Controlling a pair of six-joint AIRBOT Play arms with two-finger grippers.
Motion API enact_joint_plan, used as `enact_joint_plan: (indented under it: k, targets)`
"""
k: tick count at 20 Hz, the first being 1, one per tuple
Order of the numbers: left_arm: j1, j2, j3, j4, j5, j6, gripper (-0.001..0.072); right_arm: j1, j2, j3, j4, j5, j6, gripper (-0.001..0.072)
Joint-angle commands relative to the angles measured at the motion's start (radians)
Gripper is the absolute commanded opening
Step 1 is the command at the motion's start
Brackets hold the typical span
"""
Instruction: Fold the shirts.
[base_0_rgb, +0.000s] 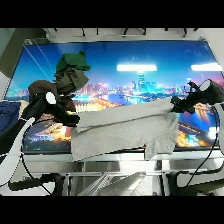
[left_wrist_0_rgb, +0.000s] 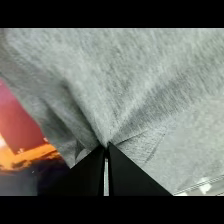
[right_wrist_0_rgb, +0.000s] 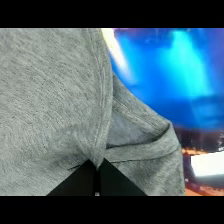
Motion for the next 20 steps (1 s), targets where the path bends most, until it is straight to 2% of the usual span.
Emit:
enact_joint_plan:
  k: [1, 2, 3, 4, 5, 7, 9, 14, 17, 20]
  targets:
    - [0.001, 0.001, 0.000, 0.068, 0.007, 0.003, 0.0020, 0.000, 0.000, 0.000, -0.020, 0.011, -0.003, 0.0025]
    - [0.001, 0.001, 0.000, 0.067, 0.013, 0.009, 0.0020, 0.000, 0.000, 0.000, -0.005, 0.012, -0.035, 0.0139]
    - [0.001, 0.001, 0.000, 0.064, 0.024, 0.011, 0.0164, -0.001, 0.004, 0.001, 0.010, 0.020, -0.072, 0.0540]
    - [0.001, 0.001, 0.002, 0.066, 0.024, 0.007, 0.0546, -0.001, 0.011, 0.005, 0.010, 0.052, -0.098, 0.0704]
    - [0.006, 0.001, 0.013, 0.068, 0.005, -0.010, 0.0703, -0.001, 0.027, 0.008, 0.010, 0.093, -0.148, 0.0705]
    - [0.031, 0.022, 0.040, 0.066, -0.080, -0.012, 0.0702, -0.007, 0.077, 0.007, 0.010, 0.163, -0.225, 0.0705]
    - [0.069, 0.103, 0.006, 0.051, -0.149, -0.014, 0.0703, -0.029, 0.135, 0.002, 0.040, 0.175, -0.246, 0.0705]
    - [0.260, 0.357, -0.363, -0.159, -0.158, 0.007, 0.0703, -0.064, 0.221, -0.039, 0.163, 0.172, -0.278, 0.0705]
    - [0.421, 0.395, -0.548, -0.298, -0.116, 0.120, 0.0703, -0.051, 0.221, -0.043, 0.229, 0.172, -0.279, 0.0704]
    - [0.536, 0.340, -0.631, -0.326, -0.096, 0.218, 0.0702, -0.039, 0.222, -0.043, 0.294, 0.173, -0.279, 0.0705]
